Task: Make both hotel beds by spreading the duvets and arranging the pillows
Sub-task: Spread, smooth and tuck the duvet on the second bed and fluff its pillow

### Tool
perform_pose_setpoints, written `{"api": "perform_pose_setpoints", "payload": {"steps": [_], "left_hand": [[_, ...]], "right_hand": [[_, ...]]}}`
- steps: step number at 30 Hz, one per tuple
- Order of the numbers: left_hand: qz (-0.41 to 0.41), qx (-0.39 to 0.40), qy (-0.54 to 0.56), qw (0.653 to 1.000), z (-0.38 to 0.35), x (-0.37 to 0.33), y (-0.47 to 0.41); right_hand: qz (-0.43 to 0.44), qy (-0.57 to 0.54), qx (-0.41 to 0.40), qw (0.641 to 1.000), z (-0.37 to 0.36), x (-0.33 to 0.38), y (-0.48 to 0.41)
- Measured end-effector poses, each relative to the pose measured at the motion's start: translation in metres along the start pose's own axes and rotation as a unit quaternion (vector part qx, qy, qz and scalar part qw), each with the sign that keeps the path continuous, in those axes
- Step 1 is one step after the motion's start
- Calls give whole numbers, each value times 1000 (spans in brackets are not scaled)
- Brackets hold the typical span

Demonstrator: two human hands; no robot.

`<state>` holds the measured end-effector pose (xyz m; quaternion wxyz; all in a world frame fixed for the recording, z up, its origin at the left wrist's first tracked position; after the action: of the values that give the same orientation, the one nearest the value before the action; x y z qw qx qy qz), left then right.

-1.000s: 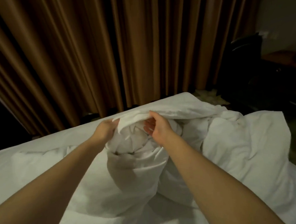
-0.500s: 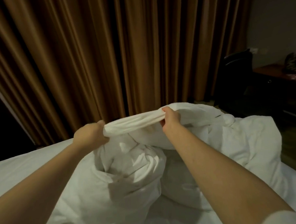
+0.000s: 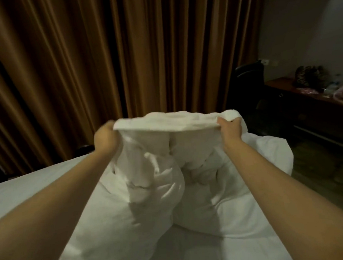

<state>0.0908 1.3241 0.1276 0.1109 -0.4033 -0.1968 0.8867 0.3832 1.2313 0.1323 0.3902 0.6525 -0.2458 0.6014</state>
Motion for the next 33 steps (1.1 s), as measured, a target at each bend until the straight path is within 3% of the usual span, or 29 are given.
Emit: {"api": "perform_pose_setpoints", "payload": {"steps": [2,3,5,6,8,11,14,16,18,20,22,24,25,27,29,30,31,32,33], "left_hand": [[-65,-8,64,996,18,-46,-15],[-108,11,68,992,25,-70,-18],[-185,66,29,980,33,-100,-16],[-211,87,0,974,33,-105,-13],[-244,115,-50,962,31,-101,-3],[-233,159,-33,959,32,-76,17],[-185,217,19,958,32,-40,38],[-146,290,-40,945,26,-7,53],[-103,370,-157,910,17,26,65],[-49,402,-195,893,9,54,76],[2,399,-165,902,2,68,86],[18,385,-133,913,-11,72,95],[19,378,-113,919,-18,69,101],[19,390,-74,918,-36,60,113],[11,424,-50,904,-53,46,127],[-7,440,-59,896,-63,41,133],[-34,462,-82,883,-71,36,139],[-65,492,-113,861,-81,34,146],[-83,529,-141,832,-90,33,154]], "right_hand": [[110,214,-93,966,-1,-8,5],[188,270,-98,939,-6,-8,16],[340,326,42,881,-34,-4,44],[379,361,128,842,-51,0,60],[399,423,211,786,-77,9,81],[368,389,241,809,-85,19,93],[405,318,231,826,-79,3,102],[397,223,250,854,-77,-8,109],[419,155,253,858,-72,-17,112],[443,111,241,856,-61,-20,110],[427,106,237,866,-47,-20,102],[365,221,279,860,-35,-15,92],[326,351,320,818,-29,-13,86],[186,617,382,663,-18,-23,75],[12,757,414,505,-5,-48,71],[-38,784,431,445,0,-62,73],[-71,787,450,417,4,-76,72],[-91,768,469,426,5,-87,73],[-99,731,487,468,4,-95,74]]}}
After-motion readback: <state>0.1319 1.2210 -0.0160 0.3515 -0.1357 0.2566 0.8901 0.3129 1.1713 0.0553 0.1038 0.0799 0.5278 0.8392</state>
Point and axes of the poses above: each hand's wrist, its own y-axis away from the middle knuckle, its own z-axis out of the back of the hand, x = y × z, the point moved 1 cm from there along -y, towards the middle knuckle, and after that the axes turned 9 degrees about -z, right-handed, at the moved point
